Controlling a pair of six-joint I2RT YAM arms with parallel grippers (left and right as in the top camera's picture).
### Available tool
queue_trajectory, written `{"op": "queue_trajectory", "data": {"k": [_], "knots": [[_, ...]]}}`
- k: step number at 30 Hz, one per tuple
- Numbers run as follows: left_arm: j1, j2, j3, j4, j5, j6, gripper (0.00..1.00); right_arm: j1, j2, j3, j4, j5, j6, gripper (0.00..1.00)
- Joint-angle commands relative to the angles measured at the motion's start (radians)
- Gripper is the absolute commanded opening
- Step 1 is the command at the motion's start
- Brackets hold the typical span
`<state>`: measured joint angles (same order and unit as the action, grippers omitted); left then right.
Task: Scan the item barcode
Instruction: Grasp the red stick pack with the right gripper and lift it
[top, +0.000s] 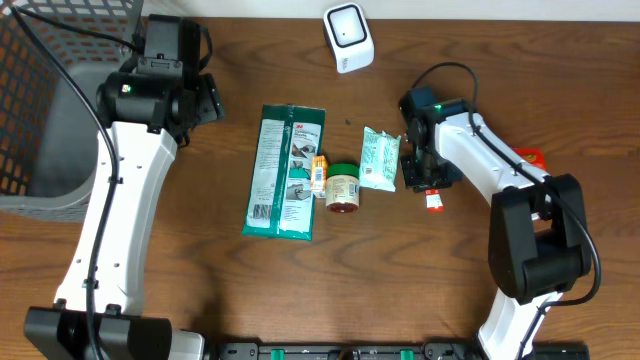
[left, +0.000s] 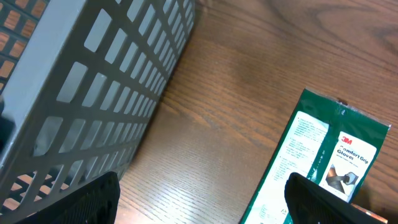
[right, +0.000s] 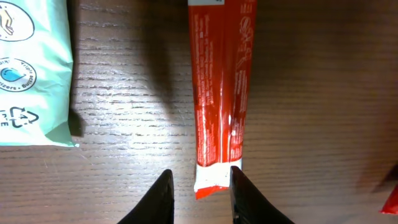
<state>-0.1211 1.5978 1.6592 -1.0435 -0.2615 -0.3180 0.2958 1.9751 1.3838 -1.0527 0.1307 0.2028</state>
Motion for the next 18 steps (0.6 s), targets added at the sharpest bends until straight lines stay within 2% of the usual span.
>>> {"op": "queue_trajectory", "data": {"k": [1,10,18], "knots": [[0.003,0.002,0.001,-0.002,-0.013,-0.01,0.85,0.006,-0.023,-0.024,0.011,0.026,-0.005,0.24],[0.003,0.002,0.001,-0.002,-0.013,-0.01,0.85,0.005,-0.023,-0.072,0.09,0.038,-0.006,0.24],[0.003,0.002,0.001,-0.003,-0.013,-0.01,0.85,0.005,-0.023,-0.133,0.19,0.082,-0.006,0.19]]}}
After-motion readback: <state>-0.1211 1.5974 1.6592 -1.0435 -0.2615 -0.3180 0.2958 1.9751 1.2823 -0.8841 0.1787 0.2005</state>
